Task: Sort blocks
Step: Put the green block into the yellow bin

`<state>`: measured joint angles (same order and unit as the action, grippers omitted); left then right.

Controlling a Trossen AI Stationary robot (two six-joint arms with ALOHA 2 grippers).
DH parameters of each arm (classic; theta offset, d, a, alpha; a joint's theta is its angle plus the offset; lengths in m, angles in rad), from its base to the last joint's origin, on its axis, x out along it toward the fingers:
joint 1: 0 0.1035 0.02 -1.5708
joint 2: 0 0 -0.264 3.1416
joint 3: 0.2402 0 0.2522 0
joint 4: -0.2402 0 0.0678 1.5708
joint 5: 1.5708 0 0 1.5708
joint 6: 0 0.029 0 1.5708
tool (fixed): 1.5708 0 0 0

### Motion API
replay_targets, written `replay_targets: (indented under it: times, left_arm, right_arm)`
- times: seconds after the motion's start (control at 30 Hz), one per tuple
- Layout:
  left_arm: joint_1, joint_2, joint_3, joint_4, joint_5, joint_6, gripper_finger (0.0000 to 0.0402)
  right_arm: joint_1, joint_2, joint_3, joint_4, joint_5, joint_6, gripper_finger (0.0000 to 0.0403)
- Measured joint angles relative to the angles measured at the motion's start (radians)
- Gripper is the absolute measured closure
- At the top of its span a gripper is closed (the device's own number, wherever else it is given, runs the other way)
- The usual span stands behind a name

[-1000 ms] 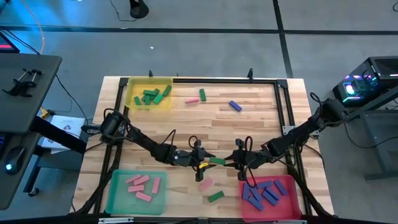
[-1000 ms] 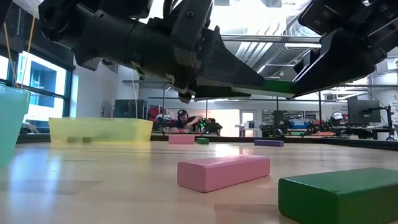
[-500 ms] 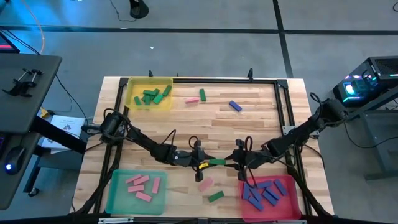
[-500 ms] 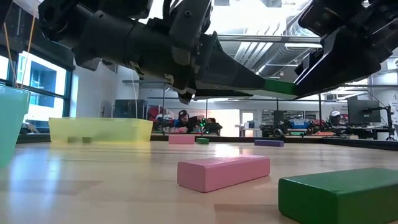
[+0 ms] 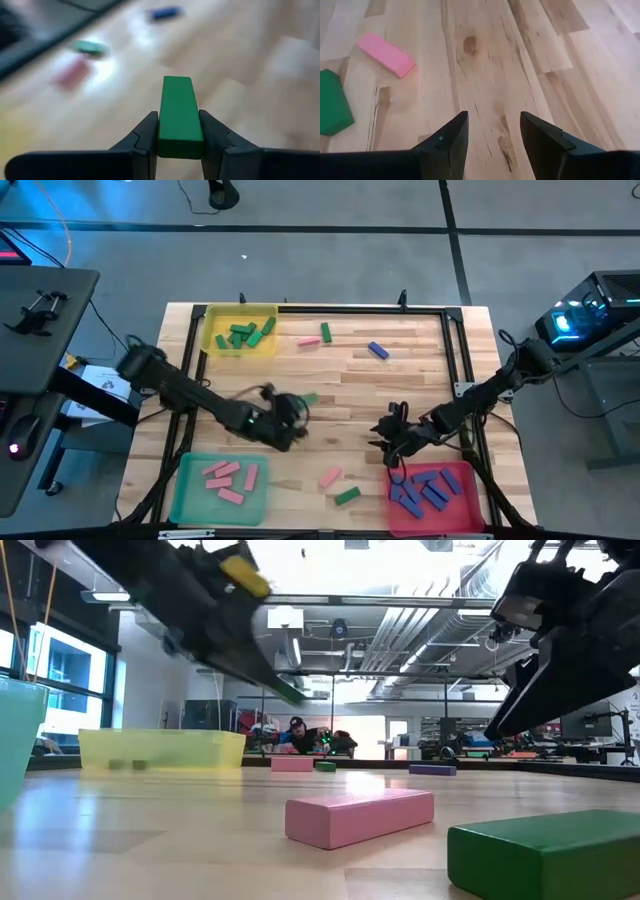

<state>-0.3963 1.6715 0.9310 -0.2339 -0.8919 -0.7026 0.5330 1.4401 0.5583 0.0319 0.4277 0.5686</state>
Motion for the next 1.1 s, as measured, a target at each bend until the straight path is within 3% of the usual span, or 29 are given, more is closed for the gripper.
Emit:
replay_targets:
  times: [0.17,0.3,0.4,0.6,0.77,1.1]
  left_arm:
    - [0.093,-0.202,0.0,-0.384,-0.071,-0.164,0.0327]
    - [0.267,-0.321,0.0,-0.577,0.032,-0.191,0.0327]
    - [0.439,-0.36,0.0,-0.651,0.146,-0.125,0.0327]
    - [0.759,-0.34,0.0,-0.673,0.348,0.084,0.0327]
    - [0.937,-0.278,0.0,-0.67,0.439,0.191,0.0327]
    - [1.02,-0.147,0.0,-0.599,0.415,0.251,0.0303]
  right_arm:
    - [0.029,0.0,0.0,0.013,0.069,0.0,0.024]
    - [0.039,0.0,0.0,0.018,0.095,0.0,0.024]
    - [0.039,0.0,0.0,0.019,0.094,0.0,0.024]
    - [0.039,0.0,0.0,0.019,0.094,0.0,0.024]
    - [0.039,0.0,0.0,0.018,0.094,0.0,0.024]
    - [0.039,0.0,0.0,0.017,0.094,0.0,0.024]
